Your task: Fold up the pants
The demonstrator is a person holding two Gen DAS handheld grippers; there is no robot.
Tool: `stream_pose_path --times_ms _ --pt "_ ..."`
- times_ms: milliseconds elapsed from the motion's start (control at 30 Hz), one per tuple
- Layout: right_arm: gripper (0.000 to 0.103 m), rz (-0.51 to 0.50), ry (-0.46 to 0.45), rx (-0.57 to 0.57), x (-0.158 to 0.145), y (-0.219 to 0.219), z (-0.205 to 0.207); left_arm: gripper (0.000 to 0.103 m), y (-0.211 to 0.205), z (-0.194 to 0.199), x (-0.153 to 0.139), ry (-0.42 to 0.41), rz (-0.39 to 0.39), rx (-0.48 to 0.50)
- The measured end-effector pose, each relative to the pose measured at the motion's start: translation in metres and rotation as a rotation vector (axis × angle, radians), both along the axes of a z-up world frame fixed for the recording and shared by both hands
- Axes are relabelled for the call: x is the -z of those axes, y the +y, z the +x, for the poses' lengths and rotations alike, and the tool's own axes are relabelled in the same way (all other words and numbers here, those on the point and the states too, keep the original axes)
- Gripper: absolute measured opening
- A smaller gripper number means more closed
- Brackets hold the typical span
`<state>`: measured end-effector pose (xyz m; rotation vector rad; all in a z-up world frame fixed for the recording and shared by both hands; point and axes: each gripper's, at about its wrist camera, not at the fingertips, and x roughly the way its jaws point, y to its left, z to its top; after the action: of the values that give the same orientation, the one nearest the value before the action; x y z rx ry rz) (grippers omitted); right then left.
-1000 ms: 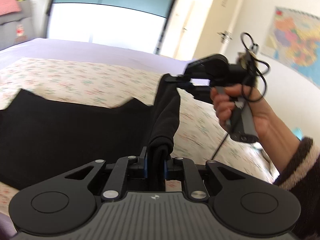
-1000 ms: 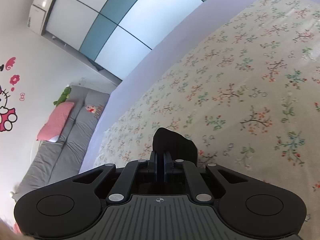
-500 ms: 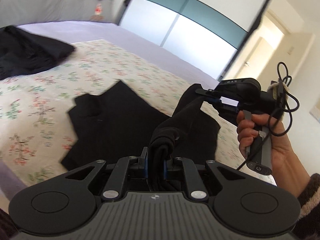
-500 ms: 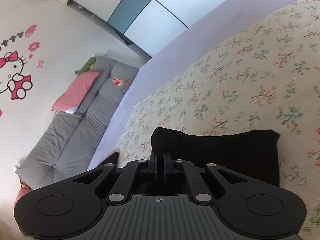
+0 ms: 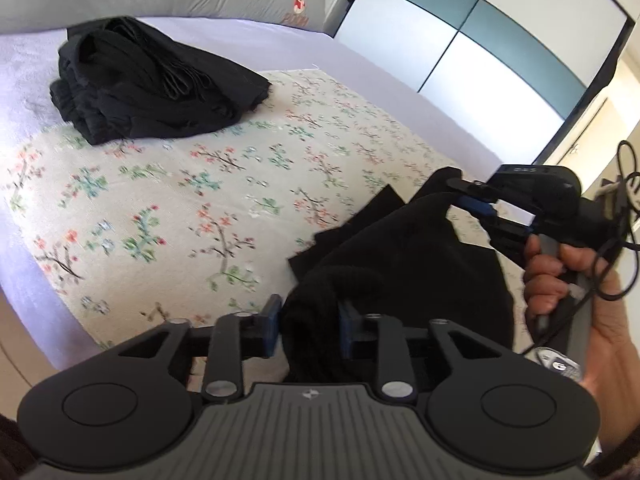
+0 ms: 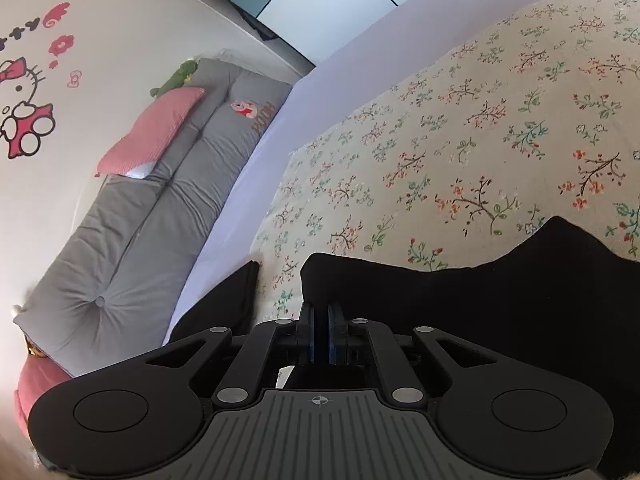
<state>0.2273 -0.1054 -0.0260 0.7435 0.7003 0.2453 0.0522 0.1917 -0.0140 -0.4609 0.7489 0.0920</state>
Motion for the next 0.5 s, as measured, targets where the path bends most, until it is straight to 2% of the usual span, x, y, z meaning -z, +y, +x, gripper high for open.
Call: stream_pose_path --times_ms 33,67,133,167,200,367,500 --pt "0.012 -0.001 0.005 0.002 0.001 0.001 -0.001 0.093 0.000 0.000 -0.003 -0.009 0.025 -0.005" --pt "0.019 -0.002 0.012 0.001 0.002 0.000 -0.002 0.103 0.000 0.000 -0.007 -0.016 0.050 -0.008" --pt "0.035 -0.011 0.024 -0.002 0.002 -0.003 -0.008 0.103 -0.001 0.003 -0.016 -0.033 0.090 0.023" --pt "0.052 -0.027 0.025 0.000 0.000 -0.006 -0.012 0.103 -0.002 0.007 -0.020 -0.039 0.106 0.048" --pt "0.063 -0.046 0.018 -0.002 -0.003 -0.009 -0.017 0.103 -0.003 0.012 -0.024 -0.038 0.120 0.074" --pt "0.071 -0.075 0.003 -0.029 -0.018 -0.036 -0.050 0.103 -0.007 0.056 -0.031 -0.028 0.137 0.228" --pt "0.079 -0.109 -0.011 -0.021 -0.025 -0.067 -0.084 0.103 -0.005 0.097 -0.023 0.028 0.082 0.344"
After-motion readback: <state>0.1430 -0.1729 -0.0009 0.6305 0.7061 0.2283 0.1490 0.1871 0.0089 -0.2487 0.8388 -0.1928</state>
